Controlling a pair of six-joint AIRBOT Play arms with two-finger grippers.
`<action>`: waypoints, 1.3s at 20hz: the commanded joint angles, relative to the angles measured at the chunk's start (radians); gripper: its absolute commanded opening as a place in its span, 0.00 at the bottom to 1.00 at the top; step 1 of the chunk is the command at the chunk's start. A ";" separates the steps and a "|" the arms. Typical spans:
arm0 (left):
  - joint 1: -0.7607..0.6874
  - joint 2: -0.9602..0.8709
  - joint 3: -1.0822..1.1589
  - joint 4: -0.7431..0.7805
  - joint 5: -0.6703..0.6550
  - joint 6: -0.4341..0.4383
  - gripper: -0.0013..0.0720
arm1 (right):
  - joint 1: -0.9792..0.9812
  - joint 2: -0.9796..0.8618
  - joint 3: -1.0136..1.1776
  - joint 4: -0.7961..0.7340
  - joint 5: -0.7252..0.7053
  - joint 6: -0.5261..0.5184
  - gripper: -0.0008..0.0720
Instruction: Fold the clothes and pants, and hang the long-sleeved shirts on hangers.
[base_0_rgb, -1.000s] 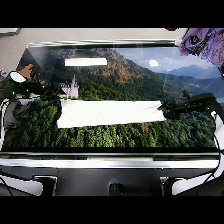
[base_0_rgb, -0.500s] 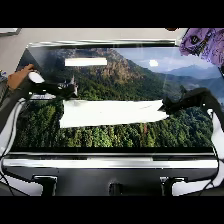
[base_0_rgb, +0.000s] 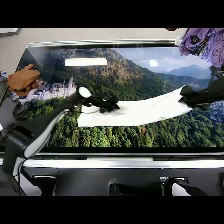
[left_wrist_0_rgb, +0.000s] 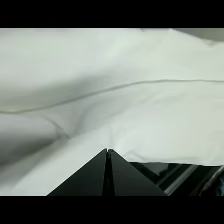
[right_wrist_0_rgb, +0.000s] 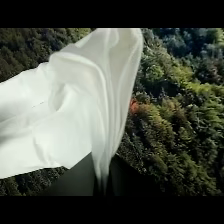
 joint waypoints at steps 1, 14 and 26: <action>-0.125 -0.087 0.089 -0.121 0.058 -0.004 0.03 | 0.001 0.053 0.068 -0.032 -0.060 0.022 0.05; -0.274 -0.375 0.469 -0.220 0.076 -0.089 0.03 | 0.001 0.054 0.196 -0.031 -0.112 0.048 0.05; 0.160 0.105 0.468 0.662 -0.594 -0.106 0.04 | 0.481 -0.055 0.195 -0.081 0.097 0.350 0.05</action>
